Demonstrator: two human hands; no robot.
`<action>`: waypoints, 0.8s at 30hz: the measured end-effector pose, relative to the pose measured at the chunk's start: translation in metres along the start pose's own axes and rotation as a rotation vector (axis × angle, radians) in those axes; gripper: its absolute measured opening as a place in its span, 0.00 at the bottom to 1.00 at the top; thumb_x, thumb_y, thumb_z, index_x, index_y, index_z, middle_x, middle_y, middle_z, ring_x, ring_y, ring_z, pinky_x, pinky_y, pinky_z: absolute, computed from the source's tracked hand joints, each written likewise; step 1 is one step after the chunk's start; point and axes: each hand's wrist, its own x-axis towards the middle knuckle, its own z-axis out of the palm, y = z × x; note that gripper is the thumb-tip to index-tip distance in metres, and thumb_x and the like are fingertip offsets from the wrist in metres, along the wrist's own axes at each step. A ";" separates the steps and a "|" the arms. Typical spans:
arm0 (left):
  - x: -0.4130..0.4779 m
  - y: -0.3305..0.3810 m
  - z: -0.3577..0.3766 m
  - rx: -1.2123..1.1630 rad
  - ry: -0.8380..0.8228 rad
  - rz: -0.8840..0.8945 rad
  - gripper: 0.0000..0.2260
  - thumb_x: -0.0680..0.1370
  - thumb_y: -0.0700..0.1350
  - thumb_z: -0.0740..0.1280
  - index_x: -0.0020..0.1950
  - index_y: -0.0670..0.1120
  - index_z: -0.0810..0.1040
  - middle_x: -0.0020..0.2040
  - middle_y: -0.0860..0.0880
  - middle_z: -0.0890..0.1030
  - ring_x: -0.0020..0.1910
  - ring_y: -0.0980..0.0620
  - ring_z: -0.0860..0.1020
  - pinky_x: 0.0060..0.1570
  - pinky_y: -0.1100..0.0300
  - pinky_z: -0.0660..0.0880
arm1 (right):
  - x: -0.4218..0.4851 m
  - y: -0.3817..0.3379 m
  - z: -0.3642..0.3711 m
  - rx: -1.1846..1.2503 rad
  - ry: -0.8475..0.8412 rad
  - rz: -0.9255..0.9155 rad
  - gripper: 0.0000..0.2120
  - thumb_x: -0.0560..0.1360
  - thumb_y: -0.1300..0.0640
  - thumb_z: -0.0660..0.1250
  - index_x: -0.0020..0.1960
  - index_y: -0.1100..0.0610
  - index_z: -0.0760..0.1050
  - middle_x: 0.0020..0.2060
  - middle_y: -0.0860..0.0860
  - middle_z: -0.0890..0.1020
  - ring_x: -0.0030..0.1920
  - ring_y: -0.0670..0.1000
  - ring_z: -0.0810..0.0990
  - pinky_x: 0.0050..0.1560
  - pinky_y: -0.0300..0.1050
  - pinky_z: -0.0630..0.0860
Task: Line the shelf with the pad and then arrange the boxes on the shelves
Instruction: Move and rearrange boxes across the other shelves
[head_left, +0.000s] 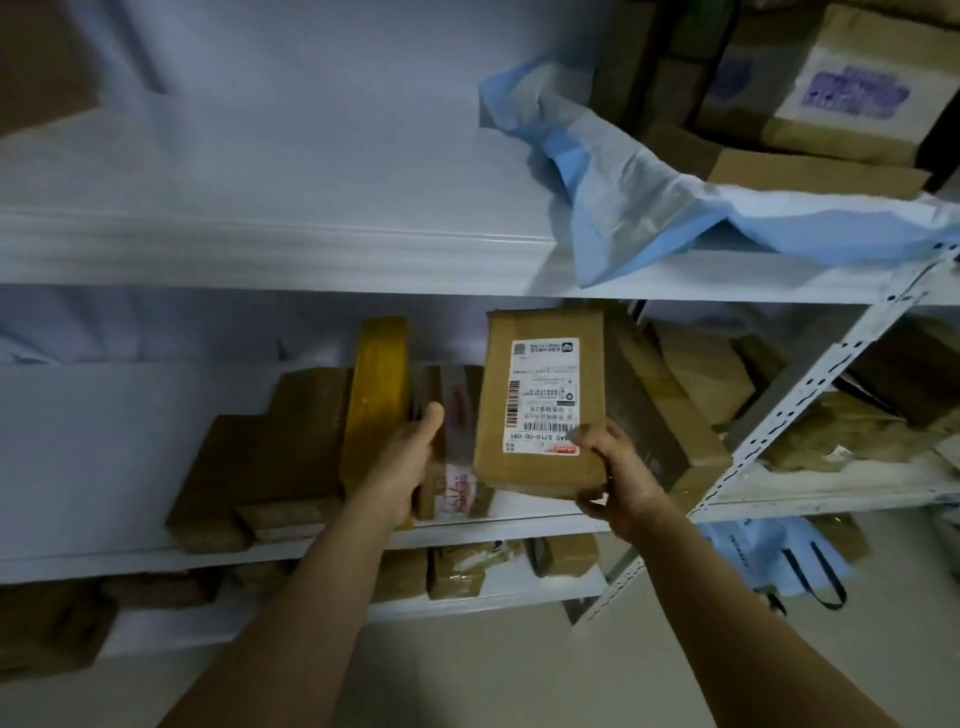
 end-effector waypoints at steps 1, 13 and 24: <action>0.015 -0.001 0.014 0.057 0.098 0.000 0.25 0.78 0.60 0.60 0.69 0.46 0.70 0.66 0.46 0.74 0.65 0.44 0.73 0.62 0.50 0.68 | 0.010 -0.003 -0.015 -0.004 0.100 -0.004 0.37 0.66 0.49 0.73 0.71 0.46 0.61 0.60 0.56 0.75 0.54 0.57 0.76 0.46 0.49 0.75; 0.122 -0.060 0.058 0.145 0.238 -0.148 0.44 0.59 0.50 0.81 0.70 0.47 0.63 0.62 0.47 0.76 0.61 0.42 0.75 0.61 0.40 0.72 | 0.113 0.014 -0.052 -1.095 0.464 0.133 0.45 0.64 0.30 0.66 0.72 0.44 0.49 0.63 0.60 0.65 0.65 0.63 0.66 0.63 0.60 0.64; 0.135 -0.073 0.148 0.102 0.015 -0.234 0.33 0.70 0.48 0.74 0.71 0.56 0.62 0.63 0.50 0.75 0.56 0.44 0.74 0.56 0.39 0.74 | 0.139 0.027 -0.082 -1.274 0.378 -0.058 0.19 0.77 0.44 0.56 0.59 0.53 0.76 0.67 0.52 0.71 0.65 0.55 0.70 0.65 0.52 0.64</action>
